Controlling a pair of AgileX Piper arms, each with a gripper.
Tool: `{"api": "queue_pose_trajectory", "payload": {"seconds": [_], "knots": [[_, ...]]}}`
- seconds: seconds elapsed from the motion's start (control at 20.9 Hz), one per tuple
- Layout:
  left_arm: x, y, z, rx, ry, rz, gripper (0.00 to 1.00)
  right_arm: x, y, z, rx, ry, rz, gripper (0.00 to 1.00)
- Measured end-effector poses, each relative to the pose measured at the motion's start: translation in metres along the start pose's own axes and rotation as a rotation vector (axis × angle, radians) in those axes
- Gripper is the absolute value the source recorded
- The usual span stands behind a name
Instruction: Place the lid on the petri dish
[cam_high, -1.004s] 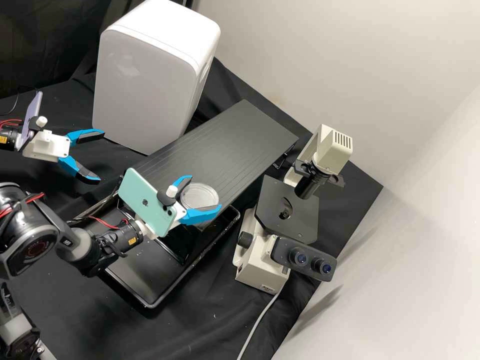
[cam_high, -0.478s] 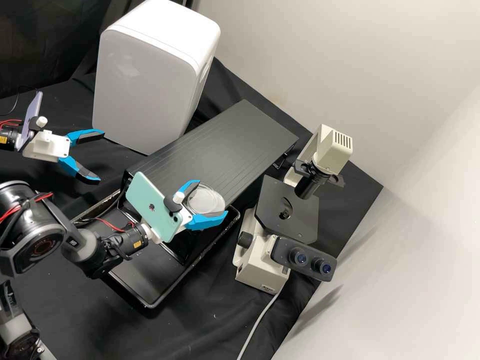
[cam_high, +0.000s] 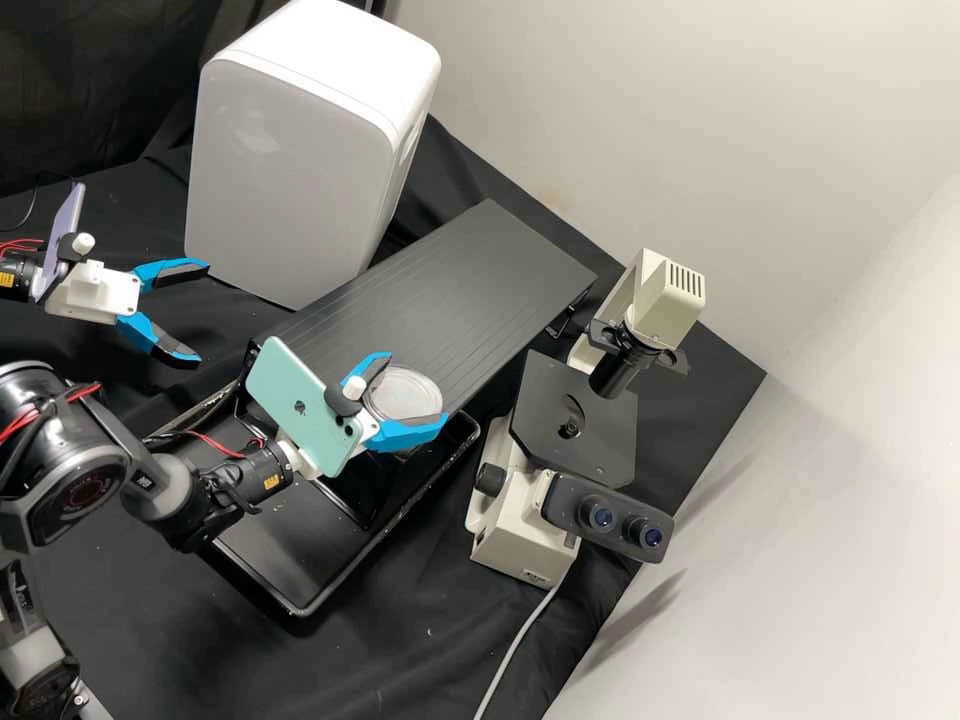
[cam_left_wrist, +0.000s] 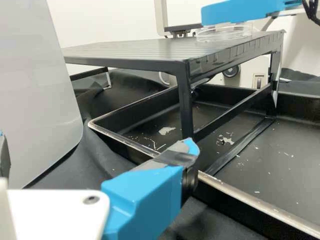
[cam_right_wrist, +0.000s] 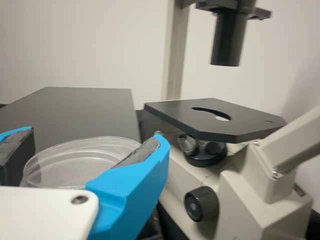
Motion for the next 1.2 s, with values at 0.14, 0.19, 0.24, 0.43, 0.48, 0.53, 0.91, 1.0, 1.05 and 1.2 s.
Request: {"api": "queue_pose_trajectory", "payload": {"seconds": [0.14,0.19,0.24,0.43,0.48,0.53,0.91,1.0,1.05,1.2], "knots": [[0.0,0.0,0.0,0.0,0.0,0.0,1.0,0.0007,-0.0033,-0.0044,0.002,0.016,-0.014,0.0],[0.0,0.0,0.0,0.0,0.0,0.0,1.0,0.0017,-0.004,-0.0059,0.002,0.021,-0.017,0.0],[0.0,0.0,0.0,0.0,0.0,0.0,1.0,0.0024,-0.005,-0.0075,0.004,0.024,-0.021,0.0],[0.0,0.0,0.0,0.0,0.0,0.0,1.0,0.0045,-0.0069,-0.0101,0.004,0.031,-0.029,0.0],[0.0,0.0,0.0,0.0,0.0,0.0,1.0,0.0047,-0.0072,-0.0096,0.004,0.028,-0.029,0.0],[0.0,0.0,0.0,0.0,0.0,0.0,1.0,0.0049,-0.008,-0.0088,0.004,0.026,-0.031,0.0],[0.0,0.0,0.0,0.0,0.0,0.0,1.0,0.0052,-0.0082,-0.0074,0.003,0.021,-0.032,0.0],[0.0,0.0,0.0,0.0,0.0,0.0,1.0,0.0053,-0.0079,-0.0073,0.003,0.021,-0.03,0.0],[0.0,0.0,0.0,0.0,0.0,0.0,1.0,0.0048,-0.0082,-0.0069,0.003,0.019,-0.032,0.0],[0.0,0.0,0.0,0.0,0.0,0.0,1.0,0.0036,-0.0079,-0.007,0.003,0.019,-0.032,0.0]]}}
